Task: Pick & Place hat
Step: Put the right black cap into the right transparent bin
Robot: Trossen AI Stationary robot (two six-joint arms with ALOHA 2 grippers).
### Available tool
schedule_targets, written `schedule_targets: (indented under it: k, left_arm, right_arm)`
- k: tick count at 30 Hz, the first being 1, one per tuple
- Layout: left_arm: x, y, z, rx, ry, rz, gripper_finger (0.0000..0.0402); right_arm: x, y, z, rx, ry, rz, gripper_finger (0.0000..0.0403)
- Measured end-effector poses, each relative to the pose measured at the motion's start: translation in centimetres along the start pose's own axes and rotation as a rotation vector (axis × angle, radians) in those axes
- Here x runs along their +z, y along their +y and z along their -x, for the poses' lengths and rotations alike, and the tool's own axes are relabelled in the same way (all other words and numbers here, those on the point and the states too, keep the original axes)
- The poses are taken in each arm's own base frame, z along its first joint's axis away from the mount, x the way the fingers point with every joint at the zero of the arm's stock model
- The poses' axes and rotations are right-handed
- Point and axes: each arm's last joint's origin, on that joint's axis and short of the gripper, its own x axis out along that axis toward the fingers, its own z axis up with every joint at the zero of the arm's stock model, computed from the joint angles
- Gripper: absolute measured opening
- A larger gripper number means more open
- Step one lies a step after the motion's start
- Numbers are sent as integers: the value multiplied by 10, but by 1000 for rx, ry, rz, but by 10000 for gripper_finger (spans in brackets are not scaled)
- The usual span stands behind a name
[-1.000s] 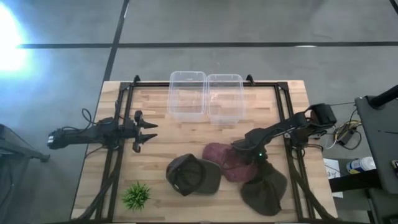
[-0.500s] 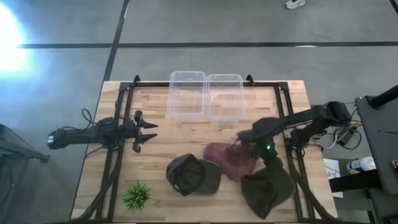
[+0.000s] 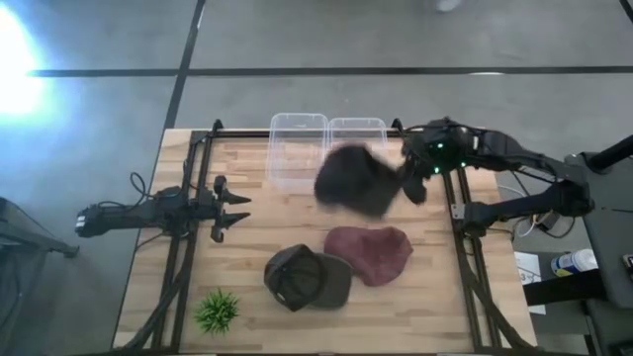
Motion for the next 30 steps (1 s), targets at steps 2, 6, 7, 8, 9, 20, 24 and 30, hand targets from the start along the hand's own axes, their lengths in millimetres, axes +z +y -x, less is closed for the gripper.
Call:
schedule_targets:
  k: [2, 6, 7, 8, 9, 20, 24, 30]
  left_arm:
    - [0, 0, 0, 0, 0, 0, 186]
    - [0, 0, 0, 0, -1, 0, 186]
    - [0, 0, 0, 0, -1, 0, 186]
    - [0, 0, 0, 0, 0, 0, 186]
    - [0, 0, 0, 0, -1, 0, 186]
    - [2, 0, 0, 5, -20, 33, 186]
    - [7, 0, 0, -7, -77, 260, 186]
    - [23, -1, 3, -104, -227, 820, 186]
  right_arm:
    - [4, -8, 5, -307, -92, -37, 12]
    - [11, -18, 1, -603, -195, -187, 12]
    - [13, -20, -5, -616, -192, -221, 12]
    - [15, -21, -12, -622, -182, -258, 12]
    - [17, -23, -21, -629, -170, -297, 12]
    - [24, -42, -145, -637, 161, -486, 27]
    - [35, -33, -161, -563, 200, -411, 70]
    - [56, -19, -151, -510, 149, -354, 160]
